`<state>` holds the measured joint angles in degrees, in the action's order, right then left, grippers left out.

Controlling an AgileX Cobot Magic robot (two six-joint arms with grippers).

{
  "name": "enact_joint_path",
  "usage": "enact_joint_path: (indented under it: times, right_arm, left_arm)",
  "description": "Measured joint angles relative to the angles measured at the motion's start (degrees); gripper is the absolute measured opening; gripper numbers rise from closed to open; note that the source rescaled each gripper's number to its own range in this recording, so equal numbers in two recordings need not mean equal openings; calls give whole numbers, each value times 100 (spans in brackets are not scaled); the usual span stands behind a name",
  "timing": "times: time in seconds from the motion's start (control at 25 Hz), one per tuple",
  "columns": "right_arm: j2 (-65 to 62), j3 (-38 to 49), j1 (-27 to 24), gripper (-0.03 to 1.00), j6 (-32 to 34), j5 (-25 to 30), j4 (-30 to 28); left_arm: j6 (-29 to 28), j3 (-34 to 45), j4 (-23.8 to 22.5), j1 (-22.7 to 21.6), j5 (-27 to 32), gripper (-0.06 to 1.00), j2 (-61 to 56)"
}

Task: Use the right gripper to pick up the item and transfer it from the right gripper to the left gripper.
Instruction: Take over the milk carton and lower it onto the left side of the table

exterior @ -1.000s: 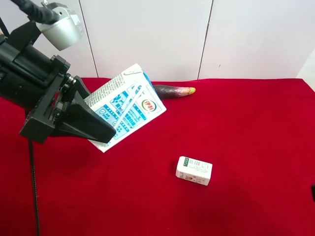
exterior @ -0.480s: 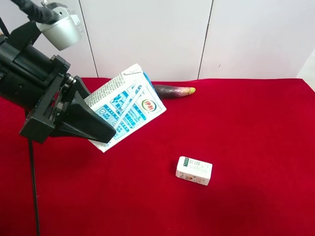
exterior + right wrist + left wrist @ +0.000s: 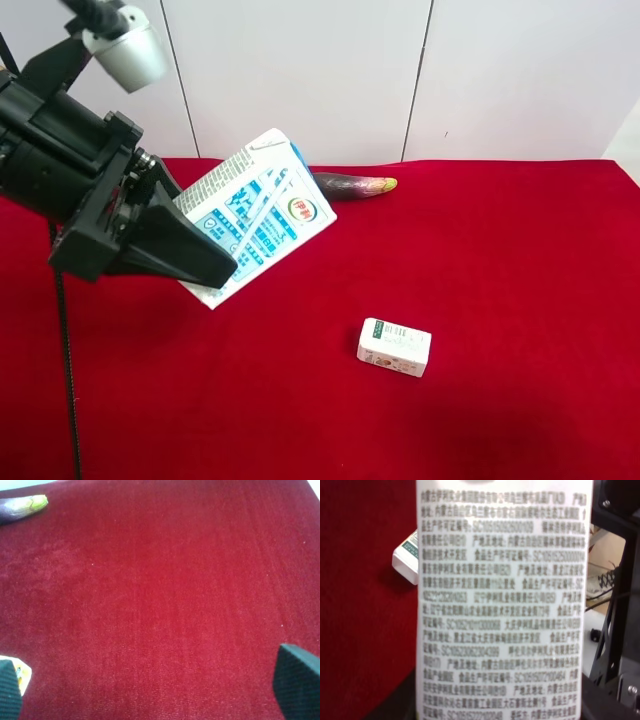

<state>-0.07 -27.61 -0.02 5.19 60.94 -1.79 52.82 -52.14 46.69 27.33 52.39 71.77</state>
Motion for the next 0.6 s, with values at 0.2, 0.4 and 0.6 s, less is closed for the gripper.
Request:
enact_joint_path:
  times: [0.2,0.4,0.6]
  right_arm:
    - [0,0,-11,100,0,0,0]
    - [0,0,-12,100,0,0,0]
    - [0,0,-12,100,0,0,0]
  left_arm:
    - [-816,0,-618,0,-609,0,0]
    - [-1842,0,-1751,0,-1202,0,0]
    - [-3058,0,-3107,0,-1458,0,259]
